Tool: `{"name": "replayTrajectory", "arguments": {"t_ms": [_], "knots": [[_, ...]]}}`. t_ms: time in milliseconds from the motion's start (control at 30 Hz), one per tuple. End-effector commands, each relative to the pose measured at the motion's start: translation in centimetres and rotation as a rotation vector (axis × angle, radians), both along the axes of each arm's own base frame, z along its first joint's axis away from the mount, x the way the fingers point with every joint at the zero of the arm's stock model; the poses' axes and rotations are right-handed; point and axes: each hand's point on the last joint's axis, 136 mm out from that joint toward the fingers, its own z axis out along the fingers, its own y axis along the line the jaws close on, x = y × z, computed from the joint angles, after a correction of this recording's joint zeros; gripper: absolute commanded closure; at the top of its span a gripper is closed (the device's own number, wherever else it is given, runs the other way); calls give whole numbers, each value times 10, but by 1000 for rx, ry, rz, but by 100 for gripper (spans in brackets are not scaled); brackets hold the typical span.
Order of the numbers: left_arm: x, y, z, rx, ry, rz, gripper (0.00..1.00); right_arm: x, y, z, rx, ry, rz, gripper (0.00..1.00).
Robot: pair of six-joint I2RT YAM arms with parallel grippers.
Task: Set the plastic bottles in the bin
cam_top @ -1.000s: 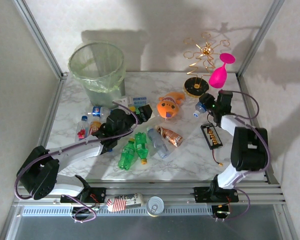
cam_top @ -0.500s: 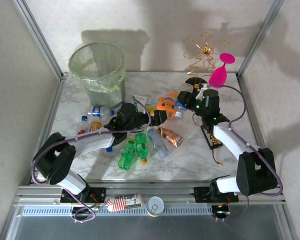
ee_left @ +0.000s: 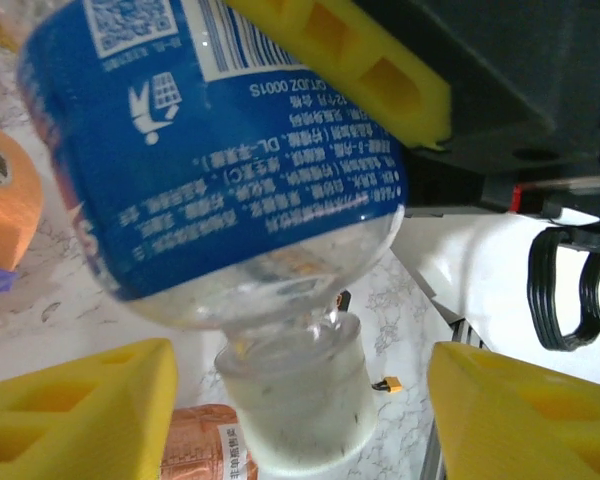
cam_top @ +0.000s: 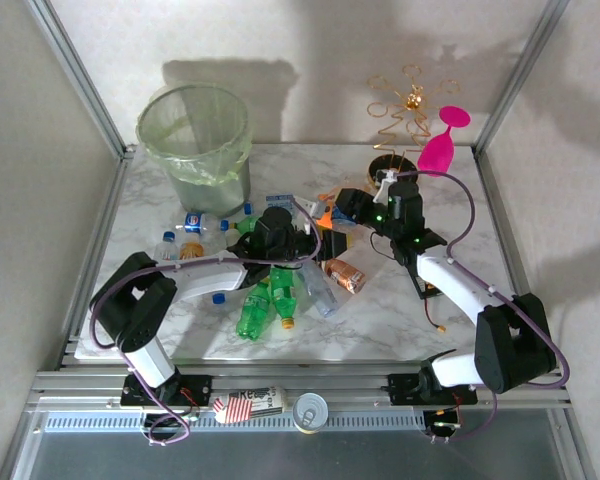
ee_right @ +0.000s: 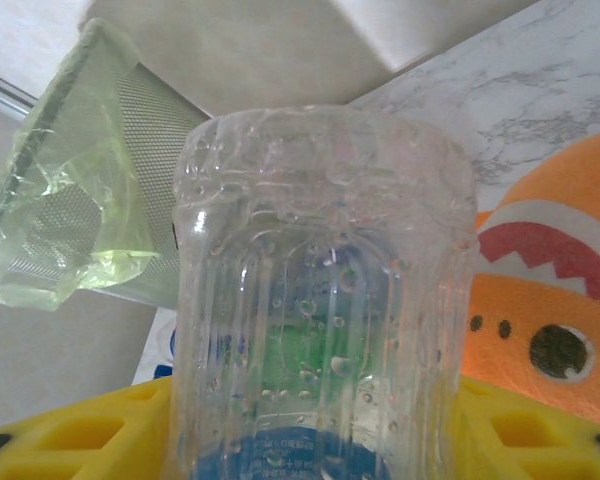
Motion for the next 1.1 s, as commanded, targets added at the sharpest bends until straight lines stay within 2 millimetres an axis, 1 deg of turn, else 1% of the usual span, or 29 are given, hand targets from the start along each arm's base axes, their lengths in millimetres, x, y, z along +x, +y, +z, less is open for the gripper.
{"name": "replayTrajectory", "arguments": {"t_ms": [0,100,133,267,367,433,500,567,700,767,833,933,1067], "knots": [[-1,-10,7,-17,-7,-34,40,6,7,24,23,-63,4,47],[0,-12,4,-14,0,-38,45,4,9,26,25,-69,8,47],[0,-12,4,-15,2,-39,49,3,9,27,25,-71,9,47],[-1,-12,4,-16,4,-42,72,2,10,28,24,-74,11,47],[0,-10,7,-19,-1,-29,81,1,11,30,27,-80,13,46],[1,-8,9,-19,-8,-14,84,0,12,33,31,-87,17,38],[5,-5,11,-15,-13,11,85,-1,11,38,34,-100,15,25],[9,-1,12,-4,-16,39,89,-2,8,44,31,-111,5,15],[22,15,13,21,-18,114,98,-5,-3,53,-6,-134,-33,3],[29,25,16,31,-29,148,100,-6,-11,53,-34,-137,-63,1],[37,37,25,39,-51,185,100,-7,-21,51,-64,-140,-99,1],[50,57,50,47,-109,246,100,-10,-34,43,-98,-136,-148,1],[74,87,94,74,-217,352,100,-14,-45,27,-119,-112,-188,1]]}}
